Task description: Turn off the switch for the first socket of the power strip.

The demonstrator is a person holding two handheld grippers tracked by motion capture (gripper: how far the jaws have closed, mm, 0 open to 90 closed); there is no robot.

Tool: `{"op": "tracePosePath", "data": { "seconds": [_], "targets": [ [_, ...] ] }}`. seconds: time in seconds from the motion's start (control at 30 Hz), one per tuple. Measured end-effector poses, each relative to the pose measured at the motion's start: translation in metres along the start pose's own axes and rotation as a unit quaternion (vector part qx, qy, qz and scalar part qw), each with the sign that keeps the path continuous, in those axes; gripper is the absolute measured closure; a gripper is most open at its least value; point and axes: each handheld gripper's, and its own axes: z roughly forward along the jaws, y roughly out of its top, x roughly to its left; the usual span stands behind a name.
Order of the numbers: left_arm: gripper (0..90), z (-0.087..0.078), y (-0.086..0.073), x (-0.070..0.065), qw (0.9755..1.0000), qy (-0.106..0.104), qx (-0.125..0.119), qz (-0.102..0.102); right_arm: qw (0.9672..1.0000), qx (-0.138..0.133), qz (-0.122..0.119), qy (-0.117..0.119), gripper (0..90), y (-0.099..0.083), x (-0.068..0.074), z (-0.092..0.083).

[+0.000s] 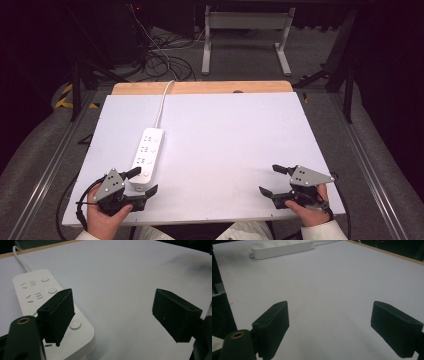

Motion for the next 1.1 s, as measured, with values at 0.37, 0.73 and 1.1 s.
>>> {"op": "tracePosePath", "data": {
  "seconds": [0.37,0.73,1.1],
  "targets": [
    [22.7,-0.002,0.003,-0.001,0.9996,0.012,0.014,0.022,1.0000,0.000,-0.006,-0.001,17.7,0.000,0.001,-0.001],
    [25.0,-0.005,0.007,-0.002,0.9997,-0.021,0.015,-0.005,1.0000,0.004,-0.006,0.000,19.7,0.000,0.002,0.000],
    [32.2,-0.005,0.018,0.003,0.9993,-0.020,0.027,0.013,1.0000,0.008,-0.004,0.002,21.0,-0.002,0.001,0.001]
  ]
}}
